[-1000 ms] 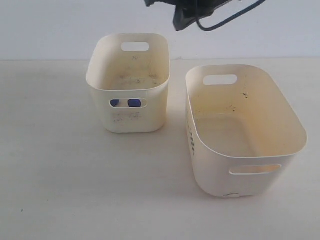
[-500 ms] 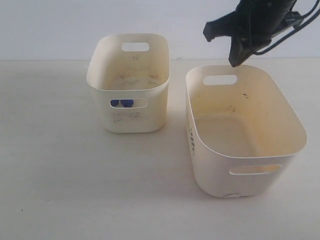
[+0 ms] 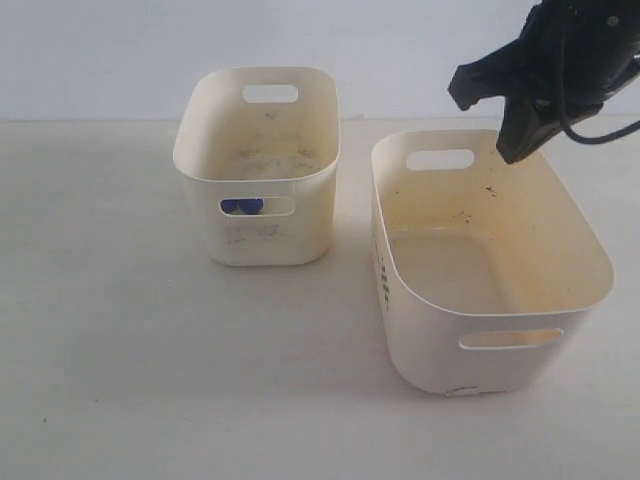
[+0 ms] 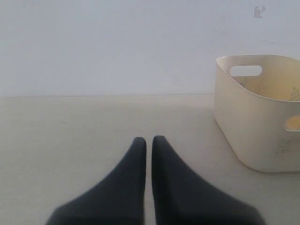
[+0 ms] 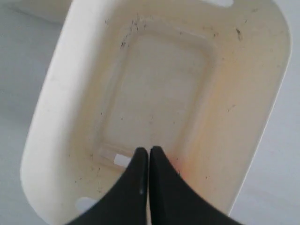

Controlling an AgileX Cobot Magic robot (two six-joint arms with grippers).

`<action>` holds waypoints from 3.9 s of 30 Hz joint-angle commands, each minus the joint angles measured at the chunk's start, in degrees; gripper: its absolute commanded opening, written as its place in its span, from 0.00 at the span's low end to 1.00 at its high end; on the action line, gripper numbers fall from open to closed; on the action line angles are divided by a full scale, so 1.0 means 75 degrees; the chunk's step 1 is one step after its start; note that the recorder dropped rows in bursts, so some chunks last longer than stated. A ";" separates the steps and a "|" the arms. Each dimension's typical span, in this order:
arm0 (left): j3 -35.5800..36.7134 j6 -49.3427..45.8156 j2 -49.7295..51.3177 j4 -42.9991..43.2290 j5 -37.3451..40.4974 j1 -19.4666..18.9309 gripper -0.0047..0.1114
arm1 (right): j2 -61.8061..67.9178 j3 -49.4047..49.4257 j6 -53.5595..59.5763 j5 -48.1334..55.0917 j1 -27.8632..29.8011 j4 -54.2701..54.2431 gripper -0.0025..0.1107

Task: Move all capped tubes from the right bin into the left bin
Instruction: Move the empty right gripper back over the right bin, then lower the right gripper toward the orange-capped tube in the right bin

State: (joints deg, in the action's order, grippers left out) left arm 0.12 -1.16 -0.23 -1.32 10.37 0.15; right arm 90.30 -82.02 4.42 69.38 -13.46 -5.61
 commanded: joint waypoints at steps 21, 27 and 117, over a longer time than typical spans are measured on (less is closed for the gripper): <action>-0.0016 0.0032 0.0030 -0.0026 -0.0071 0.0055 0.08 | -0.0604 0.0711 -0.0207 -0.0050 0.0042 -0.0367 0.02; -0.0016 0.0032 0.0030 -0.0026 -0.0071 0.0055 0.08 | -0.0558 0.0711 -0.0154 -0.0017 0.0042 -0.0366 0.02; -0.0016 0.0032 0.0030 -0.0026 -0.0071 0.0055 0.08 | 0.1915 0.1123 -0.2412 0.0078 -0.0003 -0.0759 0.02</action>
State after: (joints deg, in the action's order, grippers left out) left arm 0.12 -1.16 -0.23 -1.32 10.37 0.15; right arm 105.25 -73.33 -13.32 69.96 -15.55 -11.95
